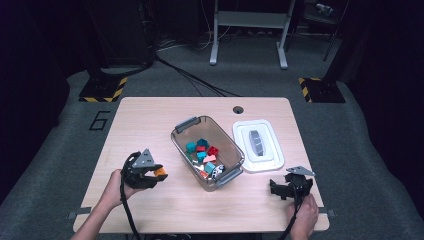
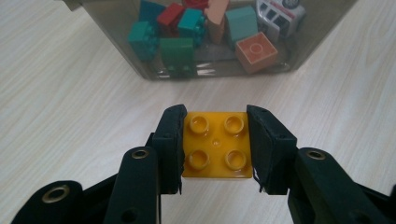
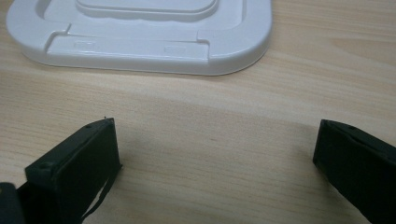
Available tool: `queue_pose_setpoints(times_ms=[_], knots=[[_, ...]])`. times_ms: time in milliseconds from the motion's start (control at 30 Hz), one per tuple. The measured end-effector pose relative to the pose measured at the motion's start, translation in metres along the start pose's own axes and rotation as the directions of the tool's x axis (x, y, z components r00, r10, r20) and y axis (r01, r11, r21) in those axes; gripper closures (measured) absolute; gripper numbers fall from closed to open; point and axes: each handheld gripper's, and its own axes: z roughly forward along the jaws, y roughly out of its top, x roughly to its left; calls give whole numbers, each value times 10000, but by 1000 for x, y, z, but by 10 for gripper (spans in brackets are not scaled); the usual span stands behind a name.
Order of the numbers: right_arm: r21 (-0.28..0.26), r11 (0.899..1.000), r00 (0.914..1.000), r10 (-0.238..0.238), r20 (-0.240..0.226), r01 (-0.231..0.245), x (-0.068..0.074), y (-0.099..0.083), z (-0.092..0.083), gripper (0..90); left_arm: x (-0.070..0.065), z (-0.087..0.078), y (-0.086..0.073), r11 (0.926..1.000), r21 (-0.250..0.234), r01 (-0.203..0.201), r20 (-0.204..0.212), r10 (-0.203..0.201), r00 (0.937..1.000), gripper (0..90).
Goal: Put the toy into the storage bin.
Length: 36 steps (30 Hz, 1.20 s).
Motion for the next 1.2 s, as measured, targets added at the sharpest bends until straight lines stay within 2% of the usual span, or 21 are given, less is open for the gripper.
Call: queue_pose_setpoints(times_ms=[167, 200, 500, 1000, 1100, 1200], knots=[[-13, 10000, 10000, -32, -9, 32, 0, 0, 0, 0, 5, -5, 11, 9999, -104, 110, -30, -110, 9999, 590], [-12, 10000, 10000, -25, -8, 25, 0, 0, 0, 0, 6, -7, 13, 10000, -86, 32, -92, -33, 10000, 590], [1, 10000, 10000, -2, 0, 2, 0, 0, 0, 0, 16, -13, 31, 9995, -155, 282, -220, -286, 9993, 590], [-22, 10000, 10000, -55, -5, 55, 0, 0, 0, 0, 29, -25, 66, 9994, -335, -11, -421, -3, 9991, 590], [-26, 10000, 10000, -54, -8, 54, 0, 0, 0, 0, 28, -25, 72, 9991, -414, 72, -325, -85, 9994, 590], [-19, 10000, 10000, -51, -5, 51, 0, 0, 0, 0, 29, -26, 78, 9993, -366, -51, -334, 39, 9994, 590]])
